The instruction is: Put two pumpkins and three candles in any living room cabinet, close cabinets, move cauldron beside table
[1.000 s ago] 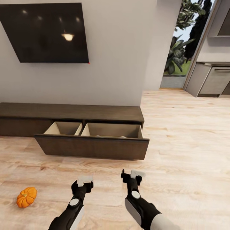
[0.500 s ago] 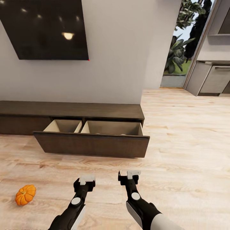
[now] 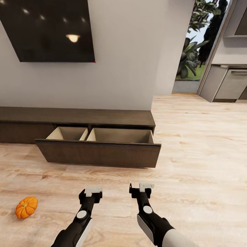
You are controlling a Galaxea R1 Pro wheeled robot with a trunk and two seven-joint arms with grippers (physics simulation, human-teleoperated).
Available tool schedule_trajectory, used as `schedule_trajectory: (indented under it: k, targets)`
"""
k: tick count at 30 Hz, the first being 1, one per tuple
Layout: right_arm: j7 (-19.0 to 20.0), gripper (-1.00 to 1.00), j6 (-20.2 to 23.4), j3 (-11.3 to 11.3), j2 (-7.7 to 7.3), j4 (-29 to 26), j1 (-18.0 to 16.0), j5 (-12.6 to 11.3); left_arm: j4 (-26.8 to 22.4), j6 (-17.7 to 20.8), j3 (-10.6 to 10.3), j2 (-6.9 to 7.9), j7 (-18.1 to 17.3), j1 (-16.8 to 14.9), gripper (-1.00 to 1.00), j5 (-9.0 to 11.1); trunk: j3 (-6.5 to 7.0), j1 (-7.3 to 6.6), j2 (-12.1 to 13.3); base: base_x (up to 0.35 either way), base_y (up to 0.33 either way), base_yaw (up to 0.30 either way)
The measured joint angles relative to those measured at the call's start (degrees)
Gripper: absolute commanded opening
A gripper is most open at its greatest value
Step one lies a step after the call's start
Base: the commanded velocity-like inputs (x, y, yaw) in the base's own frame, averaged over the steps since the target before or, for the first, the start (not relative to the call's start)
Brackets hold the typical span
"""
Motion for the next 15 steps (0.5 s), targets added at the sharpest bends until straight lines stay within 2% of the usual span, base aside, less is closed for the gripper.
schedule_trajectory:
  k: [4, 7, 10, 15]
  targets:
    - [0.00, 1.00, -0.04, -0.19, 0.00, 0.21, 0.00, -0.02, -0.36, -0.08, 0.25, -0.06, 0.13, 0.00, 1.00, -0.02, 0.00, 0.00, 0.00, 0.000, 0.000, 0.000]
    - [0.00, 1.00, -0.08, -1.41, 0.00, 0.86, 0.00, -0.01, -1.29, -0.09, 0.29, -0.07, 0.19, 0.00, 1.00, -0.02, 0.00, 0.00, 0.00, 0.022, 0.003, 0.000]
    - [0.00, 1.00, -0.09, -2.62, 0.00, 1.21, 0.00, 0.04, -2.37, -0.04, 0.22, -0.04, 0.26, 0.00, 1.00, -0.02, 0.00, 0.00, 0.00, 0.185, 0.081, 0.000]
    - [0.00, 1.00, -0.10, -3.04, 0.00, 1.31, 0.00, 0.03, -2.78, -0.02, 0.31, 0.08, 0.30, 0.00, 1.00, 0.16, 0.00, 0.00, 0.00, 0.271, 0.152, 0.000]
